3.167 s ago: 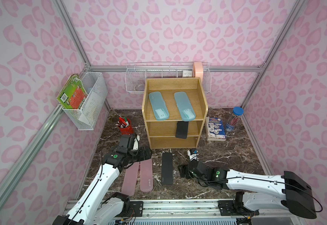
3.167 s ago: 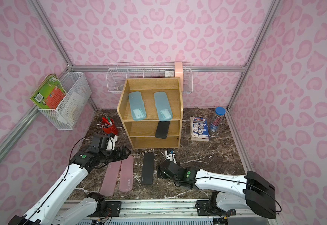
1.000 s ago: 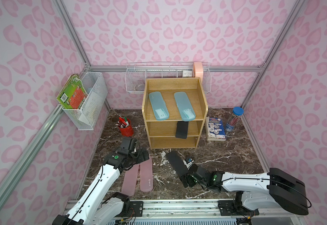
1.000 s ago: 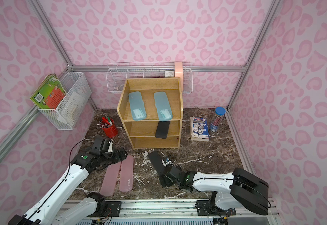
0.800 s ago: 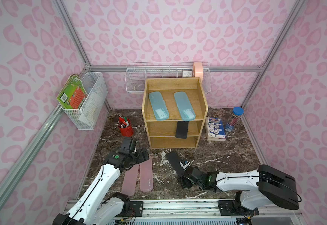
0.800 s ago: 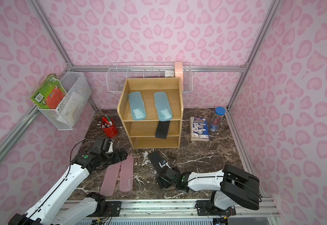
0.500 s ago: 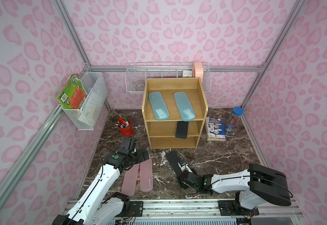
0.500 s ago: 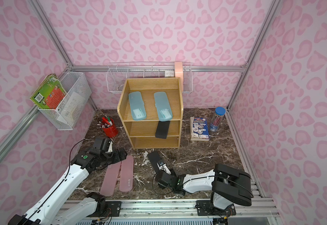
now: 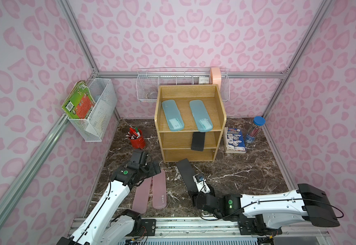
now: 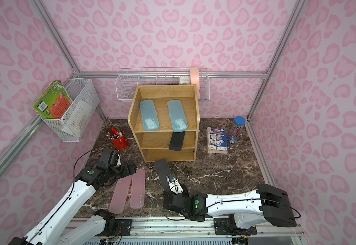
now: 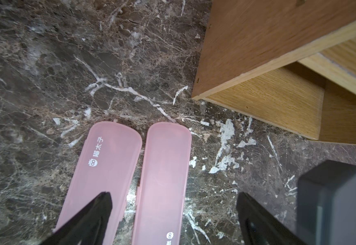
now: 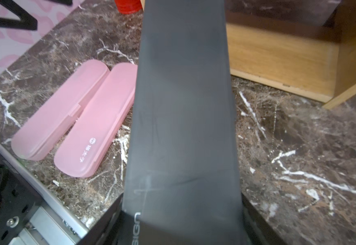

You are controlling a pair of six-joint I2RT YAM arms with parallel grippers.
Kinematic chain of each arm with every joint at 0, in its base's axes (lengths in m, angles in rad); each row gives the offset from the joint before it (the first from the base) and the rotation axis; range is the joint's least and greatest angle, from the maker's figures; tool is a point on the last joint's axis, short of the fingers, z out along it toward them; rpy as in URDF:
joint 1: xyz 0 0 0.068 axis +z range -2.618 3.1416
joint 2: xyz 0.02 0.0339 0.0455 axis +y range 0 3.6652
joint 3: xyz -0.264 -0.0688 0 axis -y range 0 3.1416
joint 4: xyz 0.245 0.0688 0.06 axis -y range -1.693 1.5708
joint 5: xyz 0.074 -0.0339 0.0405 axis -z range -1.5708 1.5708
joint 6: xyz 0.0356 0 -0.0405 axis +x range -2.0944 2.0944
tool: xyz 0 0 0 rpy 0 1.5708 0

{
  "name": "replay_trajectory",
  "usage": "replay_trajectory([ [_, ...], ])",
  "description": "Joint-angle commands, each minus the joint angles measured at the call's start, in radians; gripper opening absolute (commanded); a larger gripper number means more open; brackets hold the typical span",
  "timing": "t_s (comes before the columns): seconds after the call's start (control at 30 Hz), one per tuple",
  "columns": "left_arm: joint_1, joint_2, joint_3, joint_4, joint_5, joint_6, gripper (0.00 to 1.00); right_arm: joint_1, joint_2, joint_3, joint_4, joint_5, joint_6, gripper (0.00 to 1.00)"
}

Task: Place the pencil cases on the shelf according to color
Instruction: Pick up the pencil case from the center of the board, then place the pencil case on the shelf.

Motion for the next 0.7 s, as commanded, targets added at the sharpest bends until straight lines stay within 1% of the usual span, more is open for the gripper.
replay_trajectory([
  [0.0,0.002,-0.005,-0.019,-0.014,-0.050,-0.022,0.97,0.000,0.002,0.017,0.127,0.128,-0.069,0.59],
  [0.1,0.001,-0.009,-0.031,-0.010,-0.039,-0.026,0.96,-0.030,0.038,0.074,0.198,0.122,-0.162,0.59],
  [0.27,0.001,-0.022,-0.042,0.008,-0.003,0.011,0.97,-0.136,0.154,0.248,0.172,0.062,-0.201,0.59],
  [0.37,0.002,-0.015,-0.046,0.012,0.020,0.014,0.97,-0.214,0.233,0.354,0.140,0.007,-0.170,0.59],
  [0.47,0.001,-0.003,-0.035,0.009,0.027,0.023,0.97,-0.258,0.301,0.447,0.117,-0.018,-0.143,0.59],
  [0.67,0.001,0.015,-0.030,0.007,0.036,0.026,0.97,-0.338,0.443,0.616,0.043,-0.095,-0.079,0.65],
])
